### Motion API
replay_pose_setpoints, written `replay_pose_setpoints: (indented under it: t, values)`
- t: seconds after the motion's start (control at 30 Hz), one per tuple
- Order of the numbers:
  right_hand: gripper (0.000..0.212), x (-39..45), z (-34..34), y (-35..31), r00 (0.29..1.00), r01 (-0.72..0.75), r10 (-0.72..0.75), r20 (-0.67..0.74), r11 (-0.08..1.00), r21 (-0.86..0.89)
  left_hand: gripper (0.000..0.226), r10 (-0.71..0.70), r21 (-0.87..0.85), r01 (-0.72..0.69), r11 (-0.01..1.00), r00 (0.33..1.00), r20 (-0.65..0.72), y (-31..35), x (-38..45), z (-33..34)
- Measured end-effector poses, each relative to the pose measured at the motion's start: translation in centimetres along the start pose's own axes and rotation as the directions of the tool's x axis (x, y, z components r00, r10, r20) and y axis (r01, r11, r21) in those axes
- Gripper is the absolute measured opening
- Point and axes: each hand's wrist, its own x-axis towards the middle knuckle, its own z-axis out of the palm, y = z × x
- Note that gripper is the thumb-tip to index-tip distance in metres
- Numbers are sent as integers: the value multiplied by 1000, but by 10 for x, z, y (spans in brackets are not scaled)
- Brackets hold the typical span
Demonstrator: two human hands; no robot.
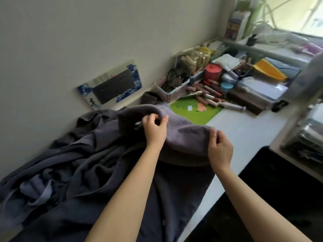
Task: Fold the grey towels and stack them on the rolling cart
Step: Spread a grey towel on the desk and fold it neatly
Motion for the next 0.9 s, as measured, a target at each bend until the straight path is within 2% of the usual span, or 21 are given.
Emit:
replay_pose_setpoints:
  t: [0.07,0.13,0.23,0.3,0.33,0.4,0.47,0.5,0.53,0.6,0.7,0.83,0.9]
  values:
    - [33,-1,-10,25,995,-97,100,13,983,-154,26,-77,135,56,989,985,156,-16,-7,28]
    - [38,-3,-20,48,979,-176,200,34,921,-347,32,-154,295,72,953,952,266,-32,-17,45]
    - [36,-4,-28,73,953,-211,291,78,829,-517,45,-230,452,81,888,930,287,-45,-26,58]
    - [29,0,-24,78,948,-248,311,65,852,-460,57,-203,486,84,870,959,196,-48,-25,60]
    - [29,5,-20,80,951,-255,304,52,871,-420,66,-129,495,47,868,983,133,-47,-22,61]
    - [42,17,-8,82,976,-160,208,58,877,-453,83,101,550,-126,826,992,76,-46,-11,64]
    - [44,32,8,82,986,-20,99,138,873,-487,77,264,614,-333,716,943,203,-40,6,67]
    - [41,41,18,80,979,21,71,193,898,-439,67,283,626,-404,667,915,289,-37,15,70]
    - [39,50,29,78,966,35,63,251,929,-367,57,246,624,-418,660,905,346,-37,25,74]
    - [37,65,53,76,932,2,87,353,970,-243,47,63,647,-294,704,933,356,-40,39,79]
    - [34,80,87,77,889,-37,121,442,980,-194,49,-142,706,-151,692,930,339,-55,49,77]
    - [32,88,115,80,898,10,81,433,979,-204,49,-145,715,-175,677,921,362,-81,44,70]
    - [24,87,118,82,905,65,49,424,966,-251,42,-110,675,-158,721,935,336,-87,41,68]
